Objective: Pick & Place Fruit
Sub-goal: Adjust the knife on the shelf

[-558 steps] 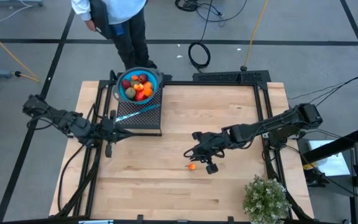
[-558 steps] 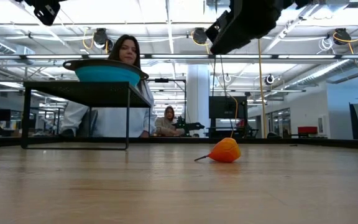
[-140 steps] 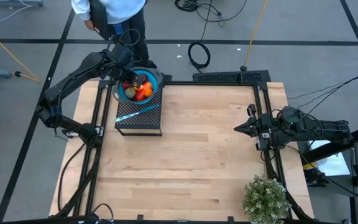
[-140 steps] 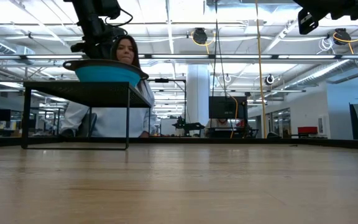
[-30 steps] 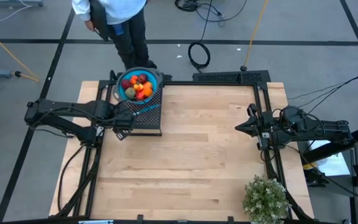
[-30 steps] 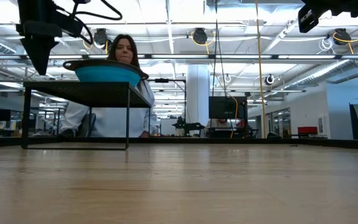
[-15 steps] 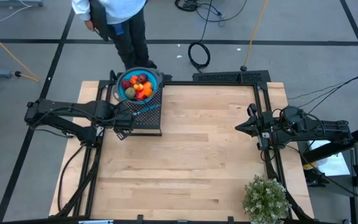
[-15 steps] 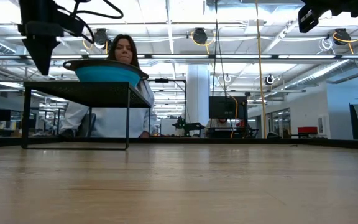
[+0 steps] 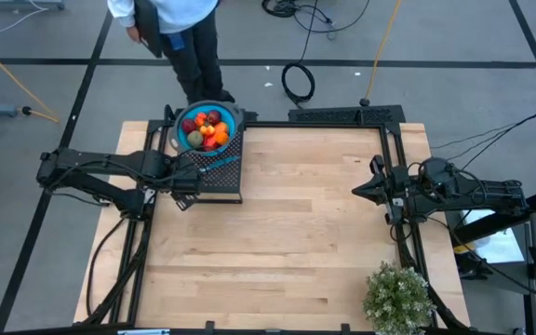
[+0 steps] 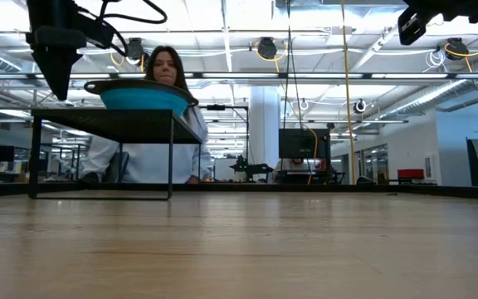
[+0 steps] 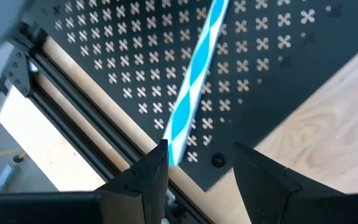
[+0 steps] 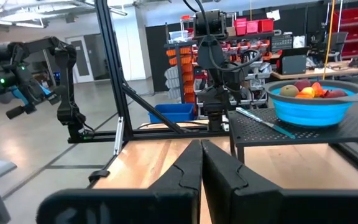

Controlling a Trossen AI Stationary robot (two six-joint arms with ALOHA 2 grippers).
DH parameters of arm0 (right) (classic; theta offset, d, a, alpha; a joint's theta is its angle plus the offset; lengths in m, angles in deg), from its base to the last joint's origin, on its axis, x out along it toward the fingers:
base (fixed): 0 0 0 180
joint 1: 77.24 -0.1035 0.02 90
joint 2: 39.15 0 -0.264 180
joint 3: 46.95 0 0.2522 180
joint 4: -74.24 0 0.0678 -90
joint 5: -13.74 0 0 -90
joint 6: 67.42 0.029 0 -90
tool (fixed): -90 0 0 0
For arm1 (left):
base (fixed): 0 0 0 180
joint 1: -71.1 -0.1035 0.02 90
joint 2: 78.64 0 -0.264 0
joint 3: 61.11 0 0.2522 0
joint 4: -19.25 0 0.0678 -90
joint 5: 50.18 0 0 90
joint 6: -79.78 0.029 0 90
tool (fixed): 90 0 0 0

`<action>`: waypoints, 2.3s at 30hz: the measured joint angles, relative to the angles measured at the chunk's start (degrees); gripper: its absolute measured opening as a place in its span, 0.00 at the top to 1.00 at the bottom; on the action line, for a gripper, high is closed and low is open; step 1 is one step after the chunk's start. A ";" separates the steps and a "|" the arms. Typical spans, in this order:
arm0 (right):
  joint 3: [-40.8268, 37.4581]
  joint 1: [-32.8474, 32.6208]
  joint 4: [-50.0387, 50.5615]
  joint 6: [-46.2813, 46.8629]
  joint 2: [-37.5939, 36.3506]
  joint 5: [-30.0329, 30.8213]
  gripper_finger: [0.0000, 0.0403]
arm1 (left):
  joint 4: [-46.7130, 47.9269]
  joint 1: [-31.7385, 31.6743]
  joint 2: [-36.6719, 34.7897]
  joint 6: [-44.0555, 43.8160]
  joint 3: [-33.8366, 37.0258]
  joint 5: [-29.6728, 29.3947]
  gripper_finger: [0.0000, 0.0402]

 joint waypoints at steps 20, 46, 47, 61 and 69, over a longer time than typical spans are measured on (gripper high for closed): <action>0.00 0.02 -0.15 1.93 0.02 -0.02 1.00 | -0.49 -4.75 -0.01 3.88 3.82 -0.23 0.56; 0.00 0.00 -0.44 0.93 0.02 1.54 1.00 | 1.41 -9.58 0.03 7.72 4.02 -2.06 0.56; 0.00 0.00 -0.44 0.93 0.02 1.55 1.00 | 1.40 -9.76 0.04 7.72 4.00 -2.07 0.56; 0.00 0.00 -0.42 0.93 0.02 1.55 1.00 | 0.98 -14.12 0.04 12.23 4.02 -4.32 0.56; 0.00 0.00 -0.42 0.93 0.02 1.64 1.00 | 0.79 -16.80 0.04 15.41 4.01 -5.89 0.56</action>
